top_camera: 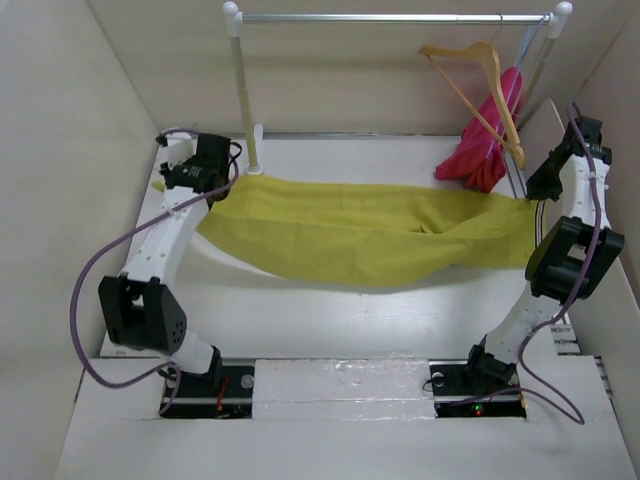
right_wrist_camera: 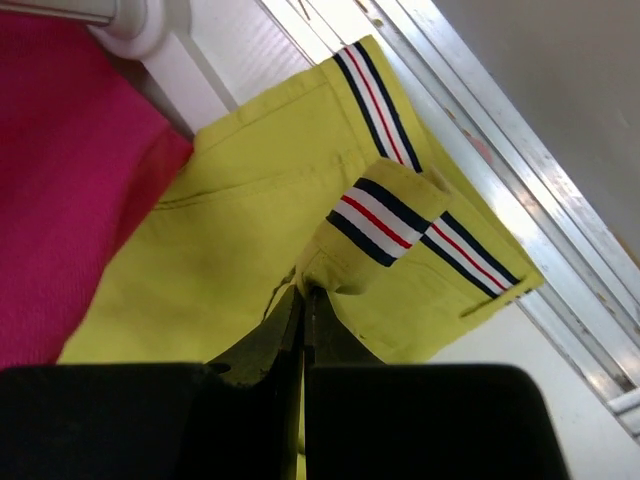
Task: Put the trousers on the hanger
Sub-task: Fold the trousers at the center of the board.
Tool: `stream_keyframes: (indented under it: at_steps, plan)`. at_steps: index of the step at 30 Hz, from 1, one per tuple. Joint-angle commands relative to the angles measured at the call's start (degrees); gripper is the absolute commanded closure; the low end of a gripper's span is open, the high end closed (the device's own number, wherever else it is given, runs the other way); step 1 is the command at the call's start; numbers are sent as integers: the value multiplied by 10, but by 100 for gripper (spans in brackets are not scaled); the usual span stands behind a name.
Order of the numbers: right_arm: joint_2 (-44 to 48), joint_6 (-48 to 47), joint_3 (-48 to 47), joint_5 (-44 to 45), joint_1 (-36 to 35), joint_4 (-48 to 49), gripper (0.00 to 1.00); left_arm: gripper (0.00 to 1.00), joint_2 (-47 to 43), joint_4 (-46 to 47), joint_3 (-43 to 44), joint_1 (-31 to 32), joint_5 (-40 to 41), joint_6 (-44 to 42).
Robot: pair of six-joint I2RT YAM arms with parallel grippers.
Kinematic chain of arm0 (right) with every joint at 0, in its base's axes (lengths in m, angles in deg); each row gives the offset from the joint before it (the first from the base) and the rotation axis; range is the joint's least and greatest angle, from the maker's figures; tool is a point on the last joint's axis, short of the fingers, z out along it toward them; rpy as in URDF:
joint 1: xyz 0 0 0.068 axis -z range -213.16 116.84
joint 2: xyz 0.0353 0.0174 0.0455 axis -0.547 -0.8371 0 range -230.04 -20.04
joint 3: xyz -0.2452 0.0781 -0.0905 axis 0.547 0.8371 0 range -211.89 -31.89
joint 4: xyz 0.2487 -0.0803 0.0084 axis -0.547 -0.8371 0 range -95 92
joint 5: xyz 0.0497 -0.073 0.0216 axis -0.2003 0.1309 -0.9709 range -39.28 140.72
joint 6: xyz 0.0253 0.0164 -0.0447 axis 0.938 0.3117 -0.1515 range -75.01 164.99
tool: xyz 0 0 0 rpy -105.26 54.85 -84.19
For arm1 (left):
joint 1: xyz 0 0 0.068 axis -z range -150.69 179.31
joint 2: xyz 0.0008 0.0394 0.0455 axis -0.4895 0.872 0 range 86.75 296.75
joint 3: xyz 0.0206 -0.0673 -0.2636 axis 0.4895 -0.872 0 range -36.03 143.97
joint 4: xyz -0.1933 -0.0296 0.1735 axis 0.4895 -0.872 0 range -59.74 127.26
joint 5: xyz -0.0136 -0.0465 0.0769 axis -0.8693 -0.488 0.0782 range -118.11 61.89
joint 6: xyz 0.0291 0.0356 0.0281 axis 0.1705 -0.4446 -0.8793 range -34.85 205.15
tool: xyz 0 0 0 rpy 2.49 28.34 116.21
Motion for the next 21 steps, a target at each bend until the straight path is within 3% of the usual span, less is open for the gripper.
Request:
stream_keyframes:
  at_steps: [1,9,21]
  plan:
    - [-21,5,-63,-33,4,41,100,100,45,11,78,-2,61,2]
    - [-115,9,-167,-97,4,51,100,100,194,6,198,-134,-53,3]
    - [-204,22,-253,-106,-19,45,100,100,381,-73,389,-140,-16,21]
